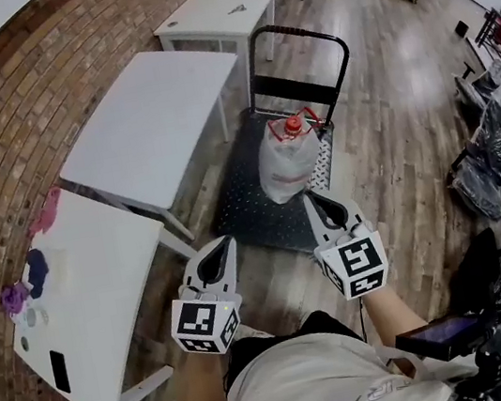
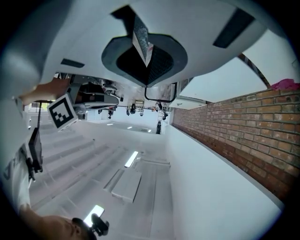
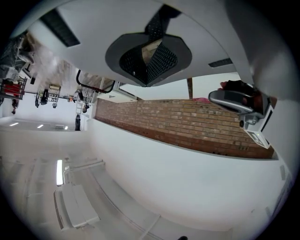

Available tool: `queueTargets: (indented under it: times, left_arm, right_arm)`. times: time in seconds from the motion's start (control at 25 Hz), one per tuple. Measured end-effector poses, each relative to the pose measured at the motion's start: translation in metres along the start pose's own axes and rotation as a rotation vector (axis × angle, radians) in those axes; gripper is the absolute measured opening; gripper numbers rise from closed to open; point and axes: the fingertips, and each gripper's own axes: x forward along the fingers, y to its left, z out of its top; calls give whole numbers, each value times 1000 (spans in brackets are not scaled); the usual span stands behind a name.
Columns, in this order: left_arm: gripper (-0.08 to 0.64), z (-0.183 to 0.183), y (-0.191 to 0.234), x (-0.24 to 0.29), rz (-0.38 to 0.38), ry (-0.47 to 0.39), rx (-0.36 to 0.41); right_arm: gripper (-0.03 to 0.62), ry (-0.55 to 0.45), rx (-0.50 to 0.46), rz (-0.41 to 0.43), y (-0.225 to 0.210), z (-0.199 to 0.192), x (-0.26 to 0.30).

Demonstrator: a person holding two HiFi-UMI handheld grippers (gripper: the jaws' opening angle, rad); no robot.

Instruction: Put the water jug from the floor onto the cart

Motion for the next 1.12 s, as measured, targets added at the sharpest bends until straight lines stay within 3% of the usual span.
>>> queueTargets:
  times: [0.44,0.68,1.12]
  left_arm:
    - [2,21,-86,22,-38,-32,53]
    - [2,30,-123,36,-116,-41,90]
    - [2,45,-107,42,-188,-51,116]
  right_arm:
    - [6,-75,26,-39,-54,-5,-95]
    - [5,-64,22,-88,-74,-12,-119]
    - [5,-51,28,-137,-68,-4,-112]
